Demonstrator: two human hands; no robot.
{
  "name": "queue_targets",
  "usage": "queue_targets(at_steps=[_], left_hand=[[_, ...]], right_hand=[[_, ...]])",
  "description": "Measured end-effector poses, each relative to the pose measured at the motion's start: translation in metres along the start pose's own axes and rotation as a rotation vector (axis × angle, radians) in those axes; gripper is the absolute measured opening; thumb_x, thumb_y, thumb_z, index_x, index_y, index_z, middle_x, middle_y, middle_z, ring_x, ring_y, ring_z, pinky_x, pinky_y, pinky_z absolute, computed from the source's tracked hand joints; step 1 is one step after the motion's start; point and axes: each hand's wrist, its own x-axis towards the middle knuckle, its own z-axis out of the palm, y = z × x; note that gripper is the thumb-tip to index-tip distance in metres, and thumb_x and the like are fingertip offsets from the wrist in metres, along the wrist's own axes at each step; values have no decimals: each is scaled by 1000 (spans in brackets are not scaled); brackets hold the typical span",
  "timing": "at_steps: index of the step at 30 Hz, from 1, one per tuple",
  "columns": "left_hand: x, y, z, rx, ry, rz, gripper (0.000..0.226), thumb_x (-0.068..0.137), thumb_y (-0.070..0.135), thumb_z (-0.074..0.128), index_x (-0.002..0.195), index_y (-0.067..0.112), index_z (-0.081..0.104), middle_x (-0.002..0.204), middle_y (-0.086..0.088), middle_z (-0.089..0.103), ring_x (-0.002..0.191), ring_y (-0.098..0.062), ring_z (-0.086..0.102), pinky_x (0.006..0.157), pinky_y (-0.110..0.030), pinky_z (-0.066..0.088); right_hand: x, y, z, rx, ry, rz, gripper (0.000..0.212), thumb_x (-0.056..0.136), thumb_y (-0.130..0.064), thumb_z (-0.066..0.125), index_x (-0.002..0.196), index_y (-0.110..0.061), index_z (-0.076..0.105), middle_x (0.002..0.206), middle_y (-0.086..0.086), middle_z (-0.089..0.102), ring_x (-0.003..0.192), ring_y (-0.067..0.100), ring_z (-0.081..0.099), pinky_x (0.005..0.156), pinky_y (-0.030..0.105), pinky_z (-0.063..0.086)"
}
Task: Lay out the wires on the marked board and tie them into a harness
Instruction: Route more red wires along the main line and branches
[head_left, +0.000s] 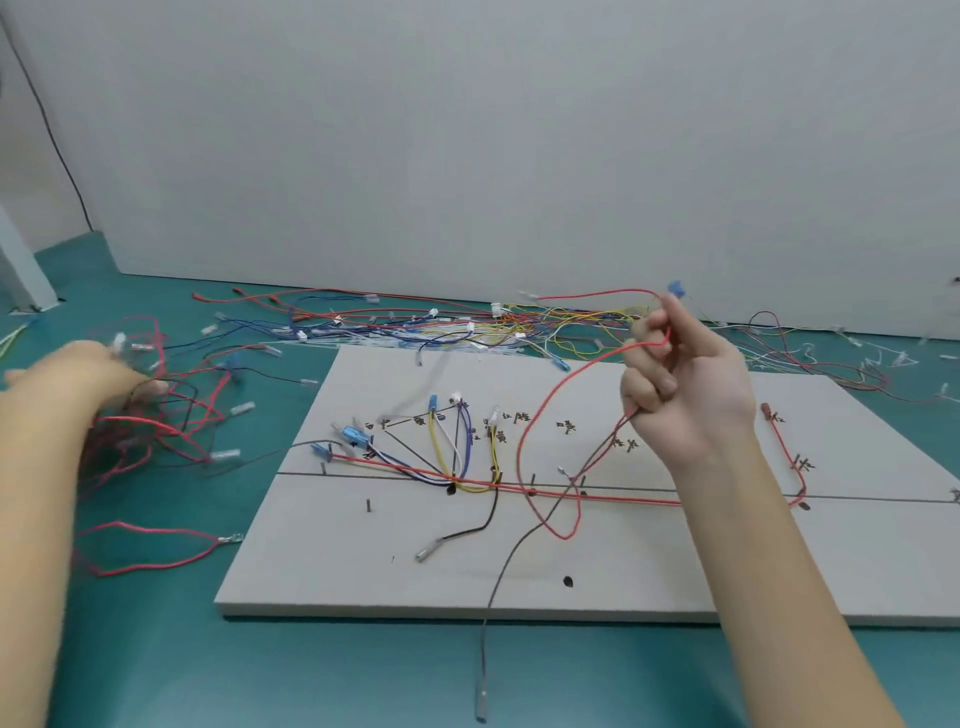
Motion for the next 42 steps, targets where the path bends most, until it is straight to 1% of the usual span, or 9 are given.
queue_targets(at_steps=[6, 9, 14, 21, 27, 30, 34, 39, 42], left_hand=[[-42, 39, -3, -16, 328, 216, 100, 55, 31, 94, 134, 15, 35, 137, -25, 36, 128, -44, 37, 108, -60, 31], [-103, 82, 8, 189, 475, 618, 61, 69, 42, 82, 123, 28, 57, 125, -13, 52, 120, -34, 46, 103, -53, 27], [-174, 122, 49, -260, -83, 971, 26, 90, 48, 60, 105, 29, 68, 108, 13, 66, 104, -3, 57, 91, -25, 41], [-216, 138, 56, -678, -609, 859, 72, 88, 71, 31, 85, 15, 76, 68, -6, 72, 72, -18, 69, 91, -33, 46], [-249, 146, 30, -890, -181, 1088, 44, 93, 39, 53, 56, 18, 66, 54, -16, 47, 51, -14, 37, 52, -25, 29], [-254, 144, 11, -989, -380, 1089, 33, 89, 27, 58, 61, 15, 71, 44, 3, 48, 42, -7, 40, 46, -14, 35], [-247, 132, -5, -881, -968, 880, 31, 83, 39, 60, 71, 14, 73, 51, -11, 61, 35, -19, 53, 40, -21, 44], [-231, 131, 10, -710, -647, 637, 55, 73, 64, 62, 88, 11, 58, 68, -8, 58, 46, -23, 58, 37, -24, 44], [-231, 127, 14, -657, -877, 612, 71, 74, 76, 60, 107, 12, 60, 80, -8, 70, 48, -21, 58, 37, -22, 43]], right_hand=[[1, -1, -21, 124, -68, -8, 30, 92, -27, 50, 65, -15, 56, 56, -7, 38, 39, 6, 24, 36, 18, 11], [2, 5, -24, 99, -95, 5, 32, 94, -27, 48, 65, -15, 56, 56, -7, 37, 39, 6, 25, 35, 19, 13], [1, 13, -19, 55, -193, 30, 28, 90, -26, 49, 65, -14, 56, 56, -6, 36, 45, 8, 16, 36, 19, 11], [-4, 17, -14, 18, -296, 90, 33, 92, -27, 46, 65, -13, 59, 56, -5, 38, 44, 8, 15, 32, 17, 19], [-8, 10, -16, -68, -238, 73, 31, 87, -25, 50, 62, -14, 65, 55, -5, 45, 41, 8, 20, 35, 19, 15], [-11, 6, -17, -108, -244, 85, 33, 88, -24, 48, 70, -13, 72, 50, -6, 43, 37, 6, 24, 35, 19, 14], [-12, 1, -20, -149, -334, 224, 23, 85, -21, 55, 84, -11, 76, 38, -8, 25, 35, 8, 13, 36, 21, 7], [-14, 2, -21, -205, -421, 344, 21, 81, -20, 65, 93, -8, 76, 39, -8, 20, 32, 7, 15, 34, 19, 9], [-14, 5, -18, -306, -389, 347, 24, 78, -22, 65, 93, -8, 77, 37, -9, 23, 33, 6, 13, 31, 17, 11]])
